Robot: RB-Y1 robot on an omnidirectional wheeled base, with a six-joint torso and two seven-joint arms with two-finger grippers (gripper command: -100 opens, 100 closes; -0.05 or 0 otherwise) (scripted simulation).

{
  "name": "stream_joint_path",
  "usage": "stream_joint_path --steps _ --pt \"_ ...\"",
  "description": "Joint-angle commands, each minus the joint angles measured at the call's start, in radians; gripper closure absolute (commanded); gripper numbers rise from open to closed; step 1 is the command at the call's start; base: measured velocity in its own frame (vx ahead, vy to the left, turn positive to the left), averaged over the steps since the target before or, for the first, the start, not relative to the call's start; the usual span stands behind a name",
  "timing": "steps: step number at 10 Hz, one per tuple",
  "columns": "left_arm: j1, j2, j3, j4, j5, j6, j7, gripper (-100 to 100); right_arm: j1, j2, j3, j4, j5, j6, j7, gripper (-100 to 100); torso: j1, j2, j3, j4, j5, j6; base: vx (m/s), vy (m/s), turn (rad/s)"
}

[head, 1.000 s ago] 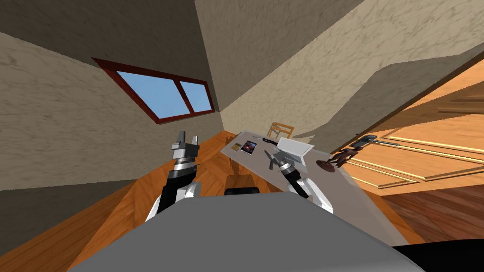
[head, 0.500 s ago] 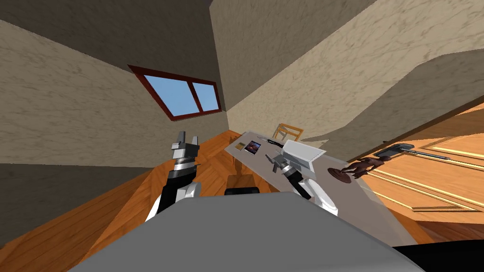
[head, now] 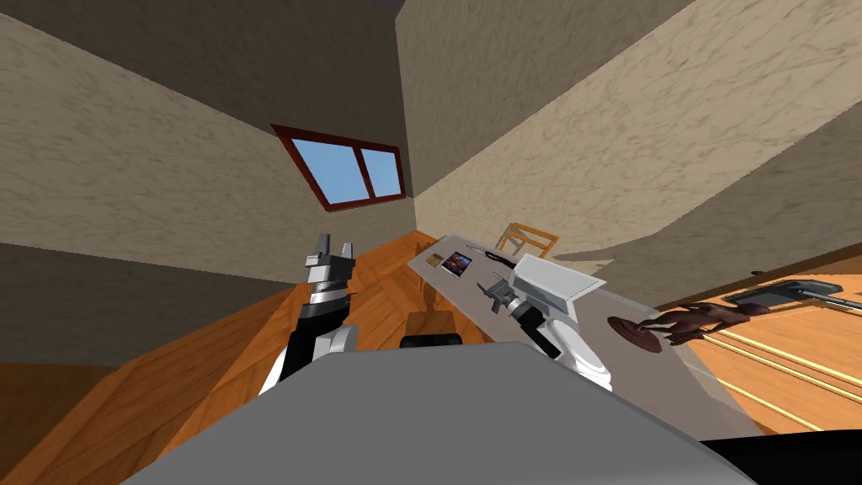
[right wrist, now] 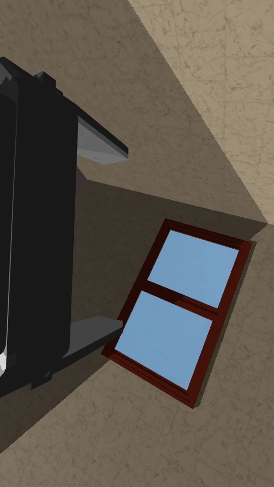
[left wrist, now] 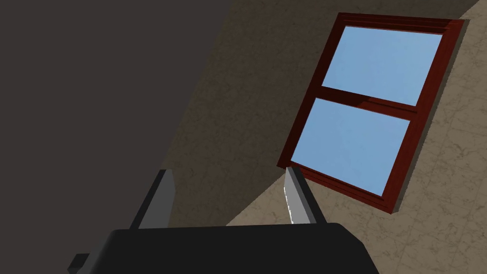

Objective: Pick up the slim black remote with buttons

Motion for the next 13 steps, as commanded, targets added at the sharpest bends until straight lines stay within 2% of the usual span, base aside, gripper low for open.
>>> stream_joint_path --steps 1,2,3,4,5,6,7,8,9,10,12,13 --pt "0.000 0.000 0.000 0.000 0.000 0.000 0.000 0 0.001 0.003 -0.003 0.015 0.040 -0.004 0.011 -100 0.000 0.000 0.000 0.000 0.000 0.000 -0.007 -0.012 -0.024" --pt "0.000 0.000 0.000 0.000 0.000 0.000 0.000 0 -0.007 -0.015 -0.026 0.060 0.075 -0.021 0.047 -100 0.001 -0.001 0.000 0.000 0.000 0.000 -0.012 -0.012 0.279" --pt "0.000 0.000 0.000 0.000 0.000 0.000 0.000 0 -0.007 -0.015 -0.026 0.070 0.107 -0.021 0.047 -100 0.001 -0.001 0.000 0.000 0.000 -0.001 -0.014 -0.024 0.178" --pt "0.000 0.000 0.000 0.000 0.000 0.000 0.000 0 -0.007 -0.015 -0.026 0.070 0.116 -0.021 0.047 -100 0.001 -0.001 0.000 0.000 0.000 0.000 -0.007 -0.013 0.020" --pt "0.000 0.000 0.000 0.000 0.000 0.000 0.000 0 -0.015 -0.032 -0.049 0.118 0.156 -0.037 0.084 -100 0.001 -0.001 0.000 0.000 0.000 0.000 -0.012 -0.010 0.358" --pt "0.000 0.000 0.000 0.000 0.000 0.000 0.000 0 -0.015 -0.032 -0.049 0.126 0.186 -0.037 0.084 -100 0.001 -0.001 0.000 0.000 0.000 -0.001 -0.012 -0.027 0.174" --pt "0.000 0.000 0.000 0.000 0.000 0.000 0.000 0 -0.024 -0.048 -0.072 0.168 0.216 -0.052 0.121 -100 0.000 -0.001 0.000 0.000 0.000 0.000 -0.013 -0.028 0.323" --pt "0.000 0.000 0.000 0.000 0.000 0.000 0.000 0 -0.024 -0.048 -0.072 0.181 0.254 -0.052 0.121 -100 0.000 -0.001 0.000 0.000 0.000 -0.001 -0.014 -0.035 0.164" --pt "0.000 0.000 0.000 0.000 0.000 0.000 0.000 0 -0.024 -0.048 -0.072 0.182 0.268 -0.052 0.121 -100 0.000 -0.001 0.000 0.000 0.000 0.000 -0.007 -0.018 -0.036" --pt "0.000 0.000 0.000 0.000 0.000 0.000 0.000 0 -0.034 -0.062 -0.094 0.224 0.307 -0.067 0.158 -100 0.001 -0.001 -0.001 0.000 0.000 0.001 -0.014 -0.017 0.322" --pt "0.000 0.000 0.000 0.000 0.000 0.000 0.000 0 -0.034 -0.062 -0.094 0.238 0.343 -0.067 0.158 -100 0.000 -0.001 -0.001 0.000 0.000 0.000 -0.004 -0.023 0.082" --pt "0.000 0.000 0.000 0.000 0.000 0.000 0.000 0 -0.043 -0.075 -0.116 0.281 0.382 -0.081 0.195 -100 0.001 -0.001 -0.001 0.000 0.000 0.001 -0.005 -0.016 0.303"
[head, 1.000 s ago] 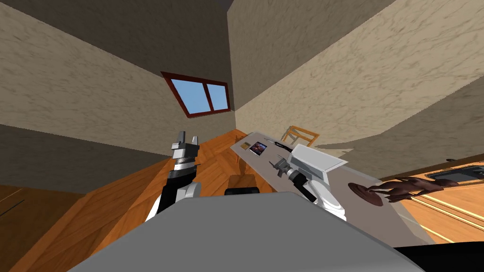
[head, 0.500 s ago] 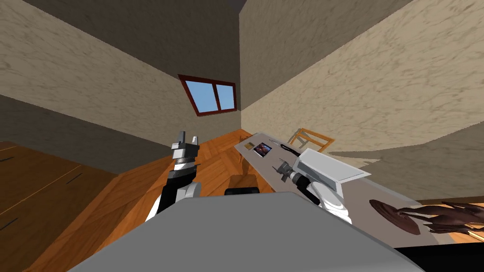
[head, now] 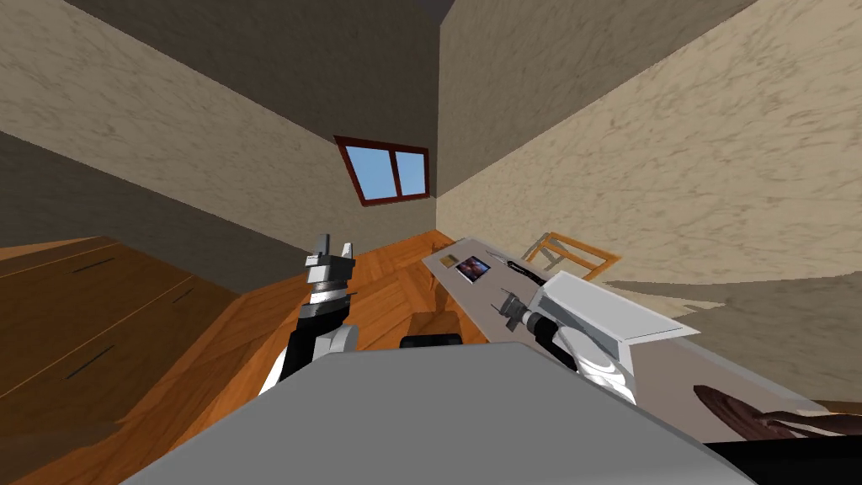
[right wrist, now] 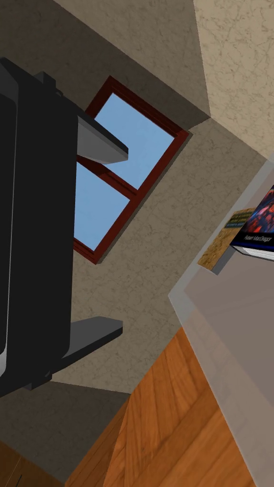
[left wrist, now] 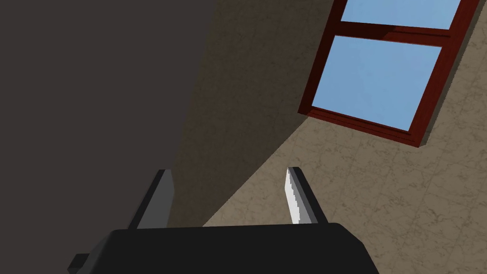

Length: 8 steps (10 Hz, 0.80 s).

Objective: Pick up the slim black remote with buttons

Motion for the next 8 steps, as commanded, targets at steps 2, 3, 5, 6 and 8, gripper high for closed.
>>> stream_joint_path --steps 2,3,5,6,8 --pt "0.000 0.000 0.000 0.000 0.000 0.000 0.000 0 -0.013 -0.017 -0.032 0.082 0.078 -0.021 0.060 -100 -0.001 0.000 0.000 0.000 0.000 0.001 -0.007 -0.031 0.282" --pt "0.000 0.000 0.000 0.000 0.000 0.000 0.000 0 -0.013 -0.017 -0.032 0.089 0.104 -0.021 0.060 -100 -0.001 0.000 0.000 0.000 0.000 0.000 -0.009 -0.041 0.131" --pt "0.000 0.000 0.000 0.000 0.000 0.000 0.000 0 -0.022 -0.027 -0.054 0.144 0.159 -0.033 0.096 -100 0.000 0.000 0.000 0.000 0.000 0.002 -0.008 -0.020 0.123" --pt "0.000 0.000 0.000 0.000 0.000 0.000 0.000 0 -0.022 -0.027 -0.054 0.144 0.184 -0.033 0.096 -100 0.000 0.000 0.000 0.000 0.000 0.000 -0.010 -0.028 0.194" --pt "0.000 0.000 0.000 0.000 0.000 0.000 0.000 0 -0.031 -0.037 -0.074 0.192 0.235 -0.045 0.132 -100 0.000 0.000 0.000 0.000 0.000 0.002 -0.010 -0.018 0.104"
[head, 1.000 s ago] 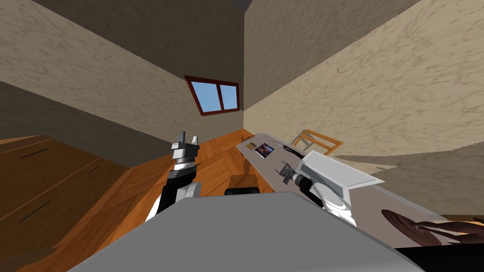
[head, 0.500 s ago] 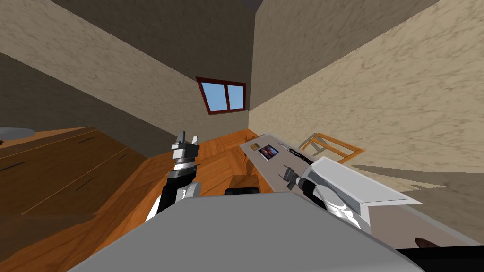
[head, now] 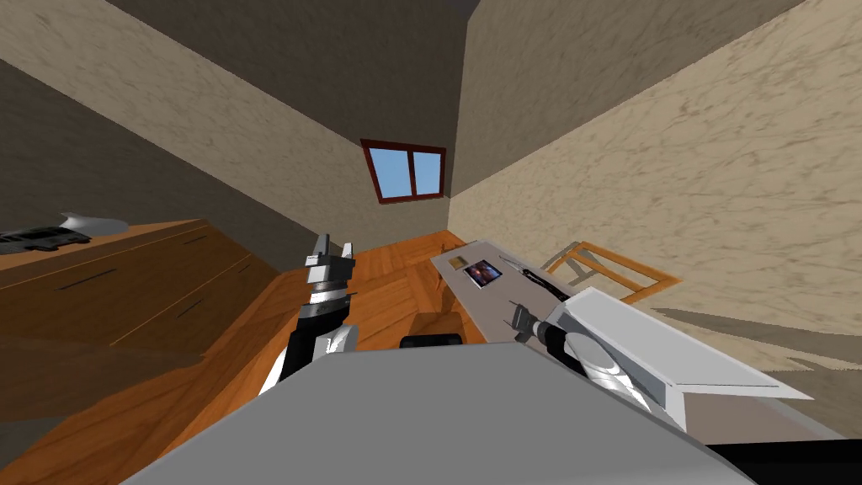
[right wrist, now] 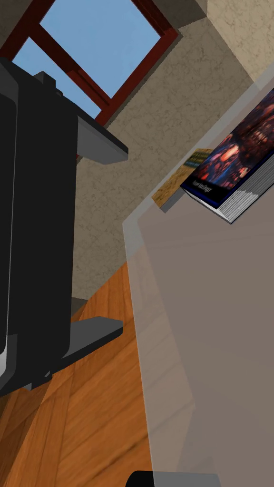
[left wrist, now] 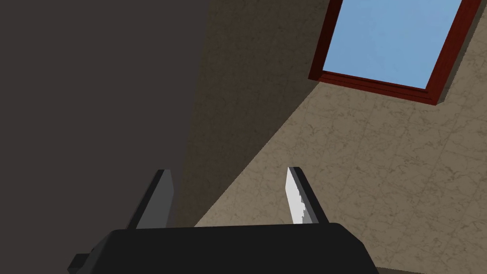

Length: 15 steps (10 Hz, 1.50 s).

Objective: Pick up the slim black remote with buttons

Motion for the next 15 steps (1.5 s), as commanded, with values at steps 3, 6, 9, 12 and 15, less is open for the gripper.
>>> stream_joint_path --steps 3,6,9,12,15 --pt "0.000 0.000 0.000 0.000 0.000 0.000 0.000 0 -0.016 -0.010 -0.033 0.080 0.093 -0.018 0.071 -100 0.000 0.000 0.000 0.000 0.000 0.001 -0.008 -0.028 0.154" --pt "0.000 0.000 0.000 0.000 0.000 0.000 0.000 0 -0.024 -0.018 -0.053 0.147 0.168 -0.027 0.105 -100 -0.001 0.000 0.000 0.000 0.000 0.000 -0.017 -0.036 0.190" --pt "0.000 0.000 0.000 0.000 0.000 0.000 0.000 0 -0.040 -0.032 -0.089 0.219 0.262 -0.042 0.171 -100 -0.001 0.001 0.000 0.000 0.000 0.002 -0.024 -0.036 0.193" --pt "0.000 0.000 0.000 0.000 0.000 0.000 0.000 0 -0.048 -0.038 -0.106 0.281 0.339 -0.048 0.202 -100 0.000 0.000 0.000 0.000 0.000 0.002 -0.017 -0.021 0.107" --pt "0.000 0.000 0.000 0.000 0.000 0.000 0.000 0 -0.055 -0.043 -0.122 0.333 0.403 -0.053 0.231 -100 -0.001 0.000 0.000 0.000 0.000 0.001 -0.024 -0.033 0.137"
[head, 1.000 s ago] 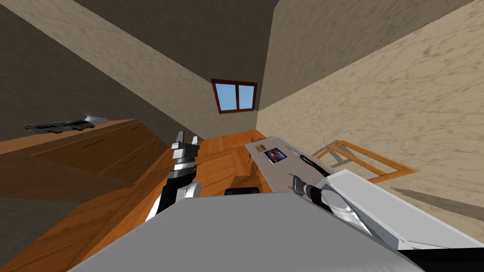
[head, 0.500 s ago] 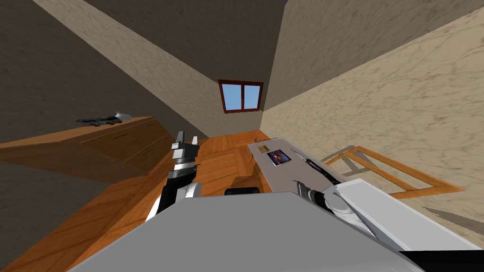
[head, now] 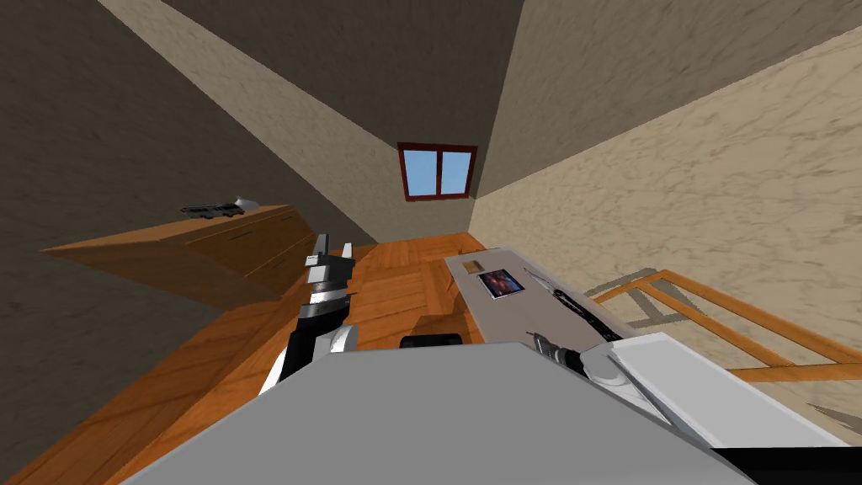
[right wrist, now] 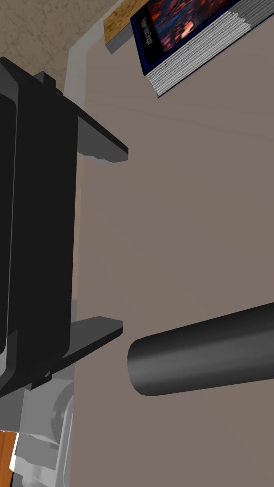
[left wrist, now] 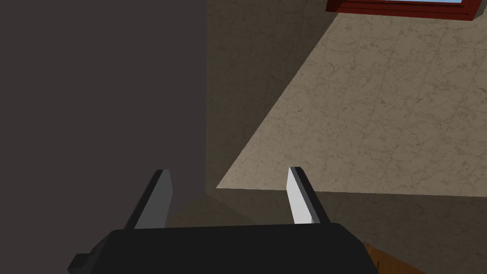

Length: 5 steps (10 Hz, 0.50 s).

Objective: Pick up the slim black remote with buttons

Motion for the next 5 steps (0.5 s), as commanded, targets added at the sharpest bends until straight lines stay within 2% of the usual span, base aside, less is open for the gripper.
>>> stream_joint_path --steps 1,2,3,5 --pt "0.000 0.000 0.000 0.000 0.000 0.000 0.000 0 -0.011 -0.007 -0.006 0.031 0.003 0.000 0.020 -100 0.000 0.000 0.000 0.000 0.000 0.000 -0.009 -0.018 0.010" --pt "0.000 0.000 0.000 0.000 0.000 0.000 0.000 0 -0.018 -0.011 -0.021 0.069 0.051 -0.004 0.047 -100 0.001 -0.001 0.000 0.000 0.000 0.000 -0.014 -0.024 0.214" --pt "0.000 0.000 0.000 0.000 0.000 0.000 0.000 0 -0.018 -0.011 -0.021 0.072 0.051 -0.004 0.047 -100 0.000 -0.001 -0.001 0.000 0.000 -0.001 -0.017 -0.032 0.118" --pt "0.000 0.000 0.000 0.000 0.000 0.000 0.000 0 -0.030 -0.015 -0.047 0.146 0.124 -0.008 0.097 -100 0.000 -0.001 0.000 0.000 0.000 -0.001 -0.031 -0.052 0.208"
